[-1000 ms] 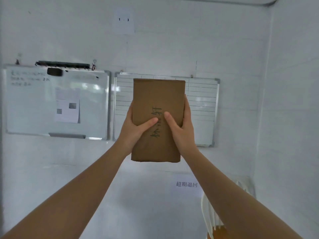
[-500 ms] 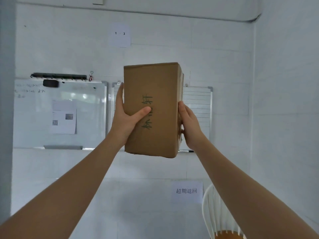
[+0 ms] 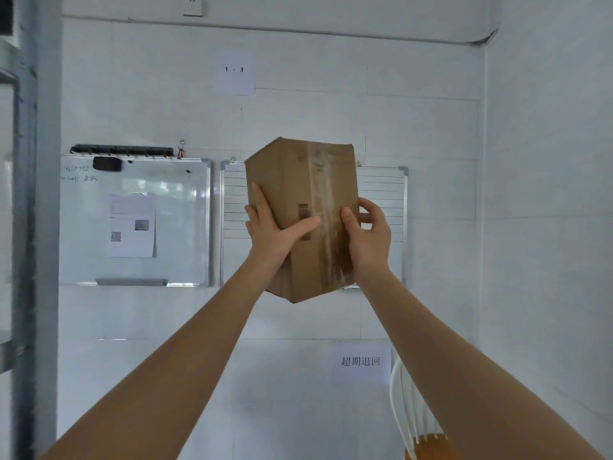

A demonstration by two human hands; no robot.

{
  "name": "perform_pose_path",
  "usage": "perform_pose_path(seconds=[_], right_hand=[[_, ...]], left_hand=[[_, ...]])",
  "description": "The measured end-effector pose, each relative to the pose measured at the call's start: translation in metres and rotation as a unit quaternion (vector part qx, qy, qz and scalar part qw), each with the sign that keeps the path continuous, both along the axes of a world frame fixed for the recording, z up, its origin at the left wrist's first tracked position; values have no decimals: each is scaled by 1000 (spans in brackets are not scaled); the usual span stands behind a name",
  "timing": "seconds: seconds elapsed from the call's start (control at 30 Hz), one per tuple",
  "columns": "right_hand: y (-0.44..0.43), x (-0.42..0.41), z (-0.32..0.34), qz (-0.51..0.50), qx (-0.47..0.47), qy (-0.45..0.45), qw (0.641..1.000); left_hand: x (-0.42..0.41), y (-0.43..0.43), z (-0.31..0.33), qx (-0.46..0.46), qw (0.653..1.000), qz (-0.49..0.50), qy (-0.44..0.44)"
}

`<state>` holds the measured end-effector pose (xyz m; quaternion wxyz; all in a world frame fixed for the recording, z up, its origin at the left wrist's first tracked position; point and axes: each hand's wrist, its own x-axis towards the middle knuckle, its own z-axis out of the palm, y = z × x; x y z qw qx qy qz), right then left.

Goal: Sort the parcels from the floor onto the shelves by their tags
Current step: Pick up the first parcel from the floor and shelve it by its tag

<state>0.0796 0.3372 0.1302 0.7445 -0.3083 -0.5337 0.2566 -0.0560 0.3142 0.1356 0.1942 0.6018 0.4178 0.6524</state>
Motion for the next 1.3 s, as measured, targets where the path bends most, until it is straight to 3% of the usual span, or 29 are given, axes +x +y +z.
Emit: perform_pose_path(seconds=[0.13, 0.43, 0.73, 0.97, 1.2, 1.3], right_hand=[[-11, 12, 3, -32, 10, -105, 994], [-17, 30, 3, -48, 22, -321, 946], [-23, 22, -9, 157, 80, -174, 969], [-19, 12, -22, 101, 114, -134, 979], [-14, 11, -28, 81, 118, -129, 981], [-15, 10, -30, 77, 109, -130, 983]], left_hand=[[-13, -4, -12, 12, 986, -123, -110], [-16, -11, -17, 16, 991, -100, -82], [-6, -10, -14, 42, 987, -107, -109], [4, -10, -17, 61, 995, 32, -70], [21, -12, -15, 16, 995, -33, -97], [22, -9, -15, 23, 996, 6, -90]])
